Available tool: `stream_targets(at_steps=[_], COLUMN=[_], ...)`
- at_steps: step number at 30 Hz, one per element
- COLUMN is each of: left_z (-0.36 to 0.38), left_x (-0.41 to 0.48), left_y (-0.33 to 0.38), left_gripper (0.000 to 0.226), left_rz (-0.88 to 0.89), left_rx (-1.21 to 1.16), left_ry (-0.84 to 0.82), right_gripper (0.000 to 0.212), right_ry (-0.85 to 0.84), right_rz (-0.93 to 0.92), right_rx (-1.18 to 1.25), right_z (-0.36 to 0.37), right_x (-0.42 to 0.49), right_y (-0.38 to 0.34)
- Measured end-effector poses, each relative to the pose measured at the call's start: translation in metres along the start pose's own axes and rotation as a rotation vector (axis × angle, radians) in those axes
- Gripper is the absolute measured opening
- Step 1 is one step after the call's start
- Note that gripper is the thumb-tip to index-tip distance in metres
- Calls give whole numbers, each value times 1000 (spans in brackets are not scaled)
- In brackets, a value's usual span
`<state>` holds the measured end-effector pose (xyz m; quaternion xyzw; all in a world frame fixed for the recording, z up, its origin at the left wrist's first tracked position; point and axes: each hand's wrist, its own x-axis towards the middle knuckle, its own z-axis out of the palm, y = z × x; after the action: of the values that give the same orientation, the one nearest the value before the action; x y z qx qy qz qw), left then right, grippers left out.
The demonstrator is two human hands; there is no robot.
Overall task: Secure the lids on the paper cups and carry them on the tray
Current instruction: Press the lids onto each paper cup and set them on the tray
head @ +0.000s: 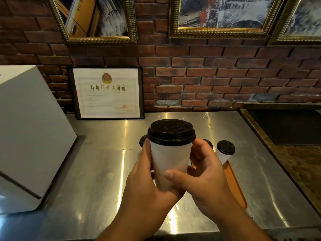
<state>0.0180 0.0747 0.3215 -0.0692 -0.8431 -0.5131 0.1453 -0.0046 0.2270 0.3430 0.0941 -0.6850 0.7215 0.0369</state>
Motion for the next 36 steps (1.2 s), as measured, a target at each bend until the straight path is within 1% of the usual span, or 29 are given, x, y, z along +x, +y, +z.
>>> stream_targets(at_steps=[3, 7, 9, 14, 21, 25, 28, 32, 36], left_z=[-1, 1, 3, 8, 6, 8, 8, 5, 1], left_x=[2, 2, 1, 2, 2, -2, -2, -1, 0], left_y=[2, 1, 0, -4, -3, -3, -2, 1, 5], left_gripper=[112, 117, 120, 111, 110, 111, 107, 102, 105], left_rz=[-7, -13, -26, -27, -25, -31, -41, -34, -40], left_rx=[-14, -40, -29, -30, -20, -6, -12, -45, -92], left_ry=[-2, -20, -1, 17, 22, 25, 35, 42, 27], right_gripper=[83, 73, 72, 76, 80, 76, 76, 75, 66], right_ry=[-36, -37, -22, 1, -28, 4, 13, -20, -28], right_rz=[21, 22, 14, -10, 14, 12, 14, 6, 10], right_rx=[32, 44, 36, 4, 52, 33, 22, 39, 82], right_z=[-1, -3, -3, -3, -3, -3, -2, -3, -4], right_x=[0, 0, 0, 1, -1, -2, -3, -3, -5], right_y=[0, 1, 2, 4, -1, 1, 2, 1, -1])
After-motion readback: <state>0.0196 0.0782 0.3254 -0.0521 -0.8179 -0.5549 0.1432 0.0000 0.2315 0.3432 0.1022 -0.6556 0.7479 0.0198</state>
